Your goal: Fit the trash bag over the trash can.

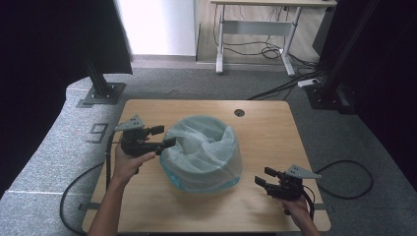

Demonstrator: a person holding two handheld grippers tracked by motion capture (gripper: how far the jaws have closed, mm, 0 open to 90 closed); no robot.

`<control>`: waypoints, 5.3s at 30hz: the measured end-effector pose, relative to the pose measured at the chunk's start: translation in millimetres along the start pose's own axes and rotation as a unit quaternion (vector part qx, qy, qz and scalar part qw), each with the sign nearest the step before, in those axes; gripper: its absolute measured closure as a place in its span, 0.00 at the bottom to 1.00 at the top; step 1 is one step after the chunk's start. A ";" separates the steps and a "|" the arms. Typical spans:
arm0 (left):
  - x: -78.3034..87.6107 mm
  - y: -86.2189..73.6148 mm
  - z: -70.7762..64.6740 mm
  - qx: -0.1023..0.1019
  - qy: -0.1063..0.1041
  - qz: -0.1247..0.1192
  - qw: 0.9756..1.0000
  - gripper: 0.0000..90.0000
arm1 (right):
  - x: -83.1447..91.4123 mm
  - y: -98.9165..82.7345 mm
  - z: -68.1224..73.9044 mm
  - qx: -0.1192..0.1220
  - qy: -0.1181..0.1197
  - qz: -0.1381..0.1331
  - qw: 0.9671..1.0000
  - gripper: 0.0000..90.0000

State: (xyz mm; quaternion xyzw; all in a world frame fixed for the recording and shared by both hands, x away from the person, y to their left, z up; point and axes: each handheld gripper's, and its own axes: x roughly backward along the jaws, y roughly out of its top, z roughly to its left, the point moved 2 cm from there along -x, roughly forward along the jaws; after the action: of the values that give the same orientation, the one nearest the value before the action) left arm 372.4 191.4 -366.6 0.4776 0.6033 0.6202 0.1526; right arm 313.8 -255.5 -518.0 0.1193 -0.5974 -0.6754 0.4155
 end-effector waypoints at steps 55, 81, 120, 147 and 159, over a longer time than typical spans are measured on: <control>-123.2 55.9 -20.4 0.010 0.018 0.188 0.982 0.32 | 1.3 -2.1 -4.0 -0.009 0.000 0.005 1.000 0.36; -170.5 37.1 -25.9 -0.022 0.061 0.297 0.953 0.34 | 0.7 -3.4 -4.4 -0.001 -0.001 0.009 1.000 0.37; -145.4 41.8 -70.1 -0.046 0.013 0.273 0.961 0.35 | -0.4 -4.5 -3.2 0.001 -0.003 0.016 1.000 0.37; -83.4 43.3 -46.8 -0.036 0.046 0.247 0.967 0.33 | 0.8 -4.1 -5.1 -0.002 -0.009 0.015 1.000 0.37; -111.4 26.9 -40.2 -0.038 0.037 0.318 0.947 0.30 | 1.6 -5.5 -6.2 -0.005 -0.011 0.014 1.000 0.37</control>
State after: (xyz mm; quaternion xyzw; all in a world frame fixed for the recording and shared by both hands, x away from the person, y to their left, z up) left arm 407.0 75.8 -380.7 0.6147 0.4011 0.6767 -0.0569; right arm 314.6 -261.3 -524.1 0.1012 -0.6004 -0.6737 0.4188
